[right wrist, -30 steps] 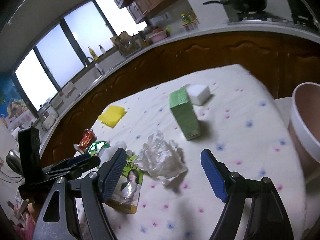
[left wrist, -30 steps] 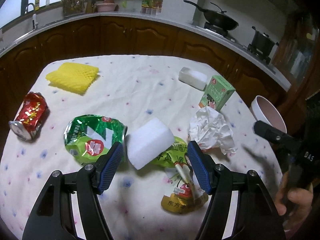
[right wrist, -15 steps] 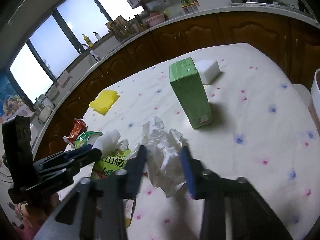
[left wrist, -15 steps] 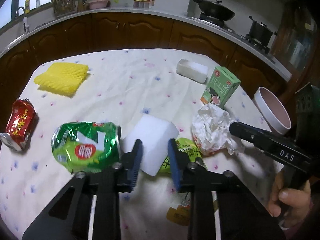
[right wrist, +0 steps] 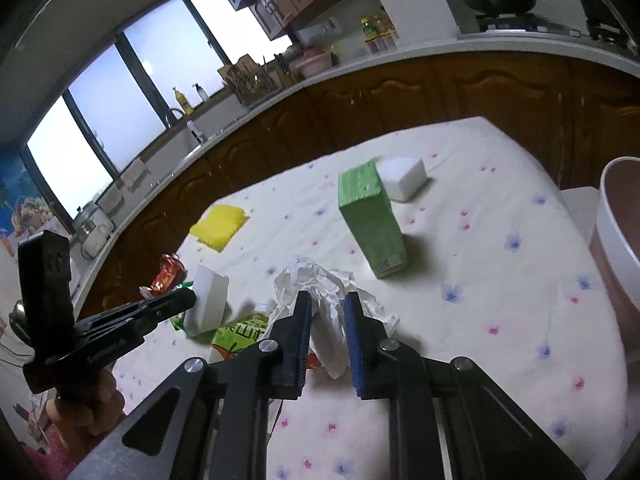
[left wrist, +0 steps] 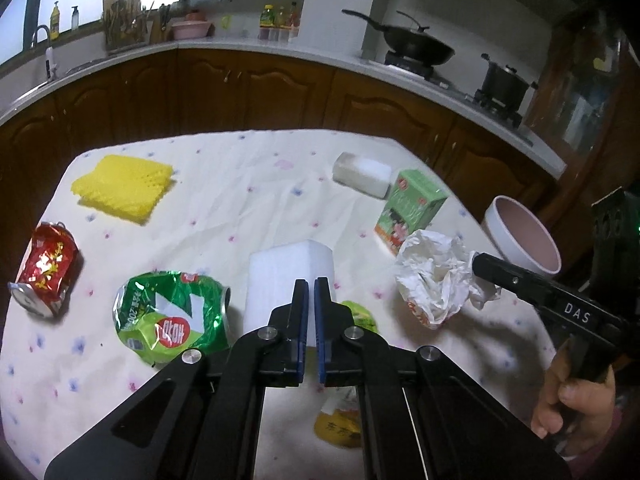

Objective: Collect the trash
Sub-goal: 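Carry the sponge and tissue to the bin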

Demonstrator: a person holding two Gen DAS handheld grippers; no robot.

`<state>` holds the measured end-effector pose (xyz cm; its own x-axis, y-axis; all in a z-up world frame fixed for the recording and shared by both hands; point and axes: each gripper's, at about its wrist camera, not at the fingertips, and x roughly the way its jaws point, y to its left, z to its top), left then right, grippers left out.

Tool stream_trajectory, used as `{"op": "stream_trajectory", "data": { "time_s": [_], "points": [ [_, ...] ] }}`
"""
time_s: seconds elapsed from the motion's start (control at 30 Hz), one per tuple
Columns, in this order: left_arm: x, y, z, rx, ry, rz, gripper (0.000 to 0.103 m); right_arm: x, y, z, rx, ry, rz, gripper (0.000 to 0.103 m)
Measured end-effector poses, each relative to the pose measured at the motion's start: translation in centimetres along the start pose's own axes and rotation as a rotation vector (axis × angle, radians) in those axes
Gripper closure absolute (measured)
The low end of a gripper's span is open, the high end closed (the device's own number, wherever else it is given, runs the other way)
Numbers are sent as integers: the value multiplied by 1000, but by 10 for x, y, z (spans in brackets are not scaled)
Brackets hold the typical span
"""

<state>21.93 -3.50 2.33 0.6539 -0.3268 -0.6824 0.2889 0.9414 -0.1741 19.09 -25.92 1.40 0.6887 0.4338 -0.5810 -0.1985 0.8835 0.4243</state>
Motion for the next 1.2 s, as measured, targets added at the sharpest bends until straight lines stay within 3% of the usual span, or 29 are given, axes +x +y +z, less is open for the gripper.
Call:
{"op": "stream_trajectory", "data": {
  "time_s": [0.6,1.2],
  "points": [
    [-15,-79,25,76,-73,-131,101,-77,-45,8,56,-137,-82,86],
    [7,-175,35,162,-53,-274,101,-154,-110,5,152,-261,-207,86]
  ]
}}
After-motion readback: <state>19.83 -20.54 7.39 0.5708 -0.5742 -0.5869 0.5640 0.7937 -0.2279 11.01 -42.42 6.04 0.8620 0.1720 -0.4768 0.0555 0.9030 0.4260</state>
